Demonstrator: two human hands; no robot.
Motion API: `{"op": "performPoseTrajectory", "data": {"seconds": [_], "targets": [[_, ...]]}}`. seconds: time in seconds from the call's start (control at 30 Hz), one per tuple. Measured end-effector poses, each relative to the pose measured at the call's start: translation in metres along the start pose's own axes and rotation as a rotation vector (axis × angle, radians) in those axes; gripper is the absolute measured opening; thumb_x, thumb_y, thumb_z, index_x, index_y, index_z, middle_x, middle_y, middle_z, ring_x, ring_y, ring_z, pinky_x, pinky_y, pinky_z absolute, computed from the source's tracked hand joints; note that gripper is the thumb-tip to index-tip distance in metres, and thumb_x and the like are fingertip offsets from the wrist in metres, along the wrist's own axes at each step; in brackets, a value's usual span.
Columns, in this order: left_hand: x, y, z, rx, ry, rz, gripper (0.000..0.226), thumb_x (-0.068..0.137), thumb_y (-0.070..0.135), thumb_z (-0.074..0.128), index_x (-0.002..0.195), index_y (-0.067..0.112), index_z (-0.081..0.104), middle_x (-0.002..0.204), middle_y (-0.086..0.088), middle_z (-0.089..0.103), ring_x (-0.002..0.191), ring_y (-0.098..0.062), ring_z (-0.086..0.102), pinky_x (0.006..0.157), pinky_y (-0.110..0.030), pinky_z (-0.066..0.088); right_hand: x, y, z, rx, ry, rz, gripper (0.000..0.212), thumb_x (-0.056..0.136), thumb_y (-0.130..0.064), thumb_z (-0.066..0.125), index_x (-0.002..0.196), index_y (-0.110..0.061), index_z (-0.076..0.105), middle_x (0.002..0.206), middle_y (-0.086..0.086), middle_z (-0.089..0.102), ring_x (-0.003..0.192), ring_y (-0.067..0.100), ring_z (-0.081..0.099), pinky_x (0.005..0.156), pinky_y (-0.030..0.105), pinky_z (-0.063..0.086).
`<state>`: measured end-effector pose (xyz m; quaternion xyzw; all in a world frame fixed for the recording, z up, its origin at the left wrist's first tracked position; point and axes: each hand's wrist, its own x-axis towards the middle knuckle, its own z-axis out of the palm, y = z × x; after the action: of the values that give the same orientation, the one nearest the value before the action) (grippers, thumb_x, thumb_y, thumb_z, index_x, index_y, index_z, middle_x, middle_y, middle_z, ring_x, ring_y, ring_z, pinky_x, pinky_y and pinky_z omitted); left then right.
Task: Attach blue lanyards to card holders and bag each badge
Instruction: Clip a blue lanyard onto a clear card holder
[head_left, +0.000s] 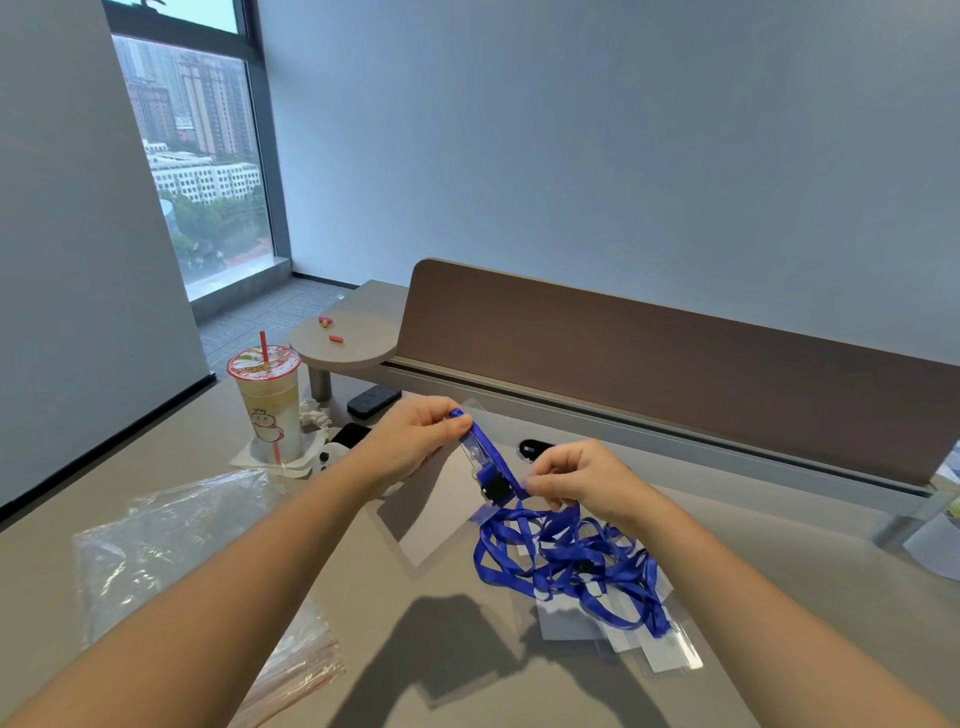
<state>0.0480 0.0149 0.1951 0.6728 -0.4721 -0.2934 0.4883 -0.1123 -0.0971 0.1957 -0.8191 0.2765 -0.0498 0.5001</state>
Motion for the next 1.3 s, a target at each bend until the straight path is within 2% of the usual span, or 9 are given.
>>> {"op": "performPoseTrajectory", "data": {"seconds": [0.33, 0.47, 0.57, 0.63, 0.8, 0.87, 1.0, 1.13, 1.3], "targets": [[-0.002, -0.006, 0.024, 0.101, -0.35, -0.004, 0.023, 0.089, 0.009, 0.051, 0.069, 0.018, 0.056, 0.067, 0.001, 0.055, 0.053, 0.005, 0.052, 0.059, -0.011, 0.041, 0.004, 0.0, -0.002, 0.118, -0.105, 0.153, 0.02, 0.084, -0.007, 0.058, 0.065, -0.013, 0.06, 0.061, 0.001, 0.054, 0.054, 0.009, 0.045, 0.054, 0.018, 0.041], [0.0, -0.007, 0.031, 0.212, -0.423, 0.002, 0.014, 0.089, 0.013, 0.053, 0.079, 0.011, 0.062, 0.076, -0.008, 0.057, 0.075, -0.018, 0.052, 0.078, -0.035, 0.044, 0.004, 0.002, -0.002, 0.194, -0.126, 0.214, 0.02, 0.086, -0.008, 0.055, 0.067, -0.012, 0.061, 0.058, 0.0, 0.055, 0.053, 0.01, 0.047, 0.056, 0.021, 0.041], [-0.002, -0.007, 0.036, 0.285, -0.481, -0.014, 0.016, 0.088, 0.013, 0.054, 0.075, 0.01, 0.062, 0.074, -0.006, 0.057, 0.075, -0.02, 0.051, 0.076, -0.034, 0.042, 0.005, 0.004, -0.004, 0.245, -0.097, 0.226, 0.016, 0.086, -0.004, 0.054, 0.072, -0.01, 0.061, 0.061, 0.001, 0.057, 0.051, 0.009, 0.048, 0.055, 0.02, 0.042], [-0.004, -0.009, 0.041, 0.324, -0.508, -0.042, 0.02, 0.088, 0.015, 0.054, 0.088, -0.002, 0.064, 0.084, -0.012, 0.059, 0.082, -0.023, 0.054, 0.079, -0.038, 0.045, 0.005, 0.003, -0.004, 0.233, -0.059, 0.195, 0.017, 0.086, 0.0, 0.053, 0.074, -0.01, 0.06, 0.063, 0.002, 0.058, 0.05, 0.008, 0.048, 0.052, 0.019, 0.042], [-0.001, -0.015, 0.046, 0.406, -0.439, -0.091, 0.015, 0.087, 0.019, 0.057, 0.076, 0.009, 0.06, 0.071, -0.006, 0.053, 0.069, -0.017, 0.047, 0.066, -0.027, 0.039, 0.005, -0.001, 0.001, 0.112, 0.0, 0.057, 0.023, 0.083, 0.006, 0.052, 0.073, -0.014, 0.059, 0.063, 0.0, 0.054, 0.056, 0.01, 0.046, 0.054, 0.017, 0.04], [0.001, -0.015, 0.045, 0.425, -0.389, -0.091, 0.012, 0.087, 0.019, 0.056, 0.089, 0.008, 0.062, 0.073, -0.004, 0.053, 0.063, -0.012, 0.045, 0.064, -0.023, 0.037, 0.005, -0.002, 0.003, 0.097, 0.033, 0.009, 0.023, 0.083, 0.006, 0.054, 0.073, -0.015, 0.057, 0.063, 0.0, 0.053, 0.057, 0.009, 0.048, 0.053, 0.014, 0.042], [0.004, -0.014, 0.044, 0.424, -0.305, -0.072, 0.03, 0.089, 0.016, 0.054, 0.118, 0.01, 0.054, 0.105, -0.012, 0.062, 0.073, -0.01, 0.051, 0.076, -0.023, 0.043, 0.007, -0.003, 0.007, 0.094, 0.101, -0.029, 0.021, 0.08, 0.002, 0.06, 0.072, -0.016, 0.056, 0.062, 0.001, 0.059, 0.054, 0.005, 0.057, 0.055, 0.015, 0.047], [0.007, -0.014, 0.037, 0.423, -0.135, -0.055, 0.022, 0.088, 0.017, 0.054, 0.108, 0.007, 0.058, 0.083, 0.0, 0.058, 0.064, -0.002, 0.048, 0.059, -0.012, 0.037, 0.007, -0.002, 0.007, 0.187, 0.153, 0.052, 0.014, 0.081, 0.001, 0.061, 0.072, -0.009, 0.057, 0.061, 0.006, 0.062, 0.044, 0.006, 0.058, 0.053, 0.019, 0.052], [0.012, -0.012, 0.028, 0.332, -0.014, -0.07, 0.019, 0.088, 0.014, 0.054, 0.104, 0.004, 0.058, 0.104, -0.016, 0.065, 0.097, -0.026, 0.062, 0.086, -0.039, 0.049, 0.007, 0.0, 0.012, 0.053, 0.184, 0.08, 0.014, 0.081, -0.01, 0.064, 0.068, -0.013, 0.06, 0.075, 0.007, 0.064, 0.068, 0.016, 0.062, 0.067, 0.027, 0.053]]}}
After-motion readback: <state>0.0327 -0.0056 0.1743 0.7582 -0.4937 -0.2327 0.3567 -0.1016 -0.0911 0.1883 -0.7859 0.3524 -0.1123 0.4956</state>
